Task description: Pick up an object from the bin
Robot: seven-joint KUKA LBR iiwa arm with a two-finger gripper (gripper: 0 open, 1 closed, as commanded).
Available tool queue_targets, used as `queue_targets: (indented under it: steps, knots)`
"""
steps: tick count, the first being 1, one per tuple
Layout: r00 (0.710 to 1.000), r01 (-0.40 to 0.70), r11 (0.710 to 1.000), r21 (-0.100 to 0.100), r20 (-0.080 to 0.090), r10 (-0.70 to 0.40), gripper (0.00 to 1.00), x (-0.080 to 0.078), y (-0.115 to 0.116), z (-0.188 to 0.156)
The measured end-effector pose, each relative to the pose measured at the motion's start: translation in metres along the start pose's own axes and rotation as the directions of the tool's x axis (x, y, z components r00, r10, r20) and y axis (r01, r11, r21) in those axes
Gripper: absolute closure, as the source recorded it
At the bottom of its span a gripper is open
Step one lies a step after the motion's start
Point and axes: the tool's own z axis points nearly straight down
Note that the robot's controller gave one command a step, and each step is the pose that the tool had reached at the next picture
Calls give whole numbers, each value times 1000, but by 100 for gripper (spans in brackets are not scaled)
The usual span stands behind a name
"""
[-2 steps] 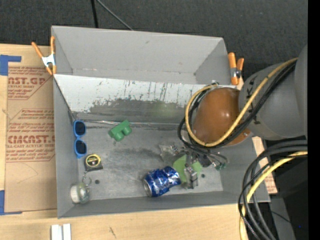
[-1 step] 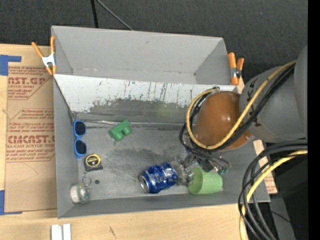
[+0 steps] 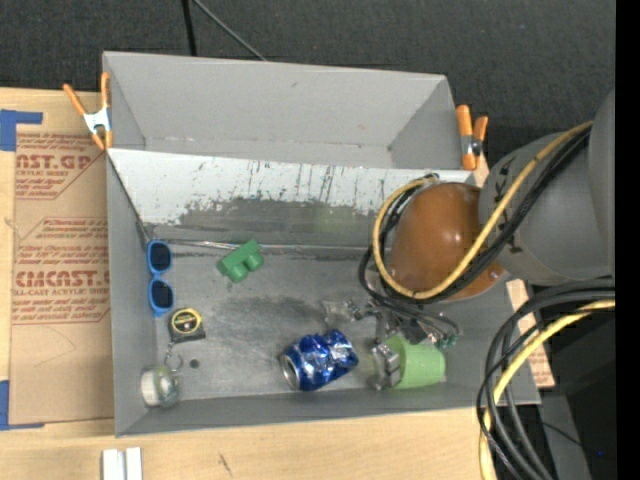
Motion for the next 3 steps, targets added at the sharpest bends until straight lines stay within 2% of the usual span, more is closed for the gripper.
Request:
queue_targets:
  steps: [1,2,3]
  knots:
    - [966,-258,966,-2,0,258,0,-30,50,-4]
    - [966,-259,966,0,-1,259,100,-29,49,-4]
    - [956,-295,956,2,8,295,100,-17,53,-166]
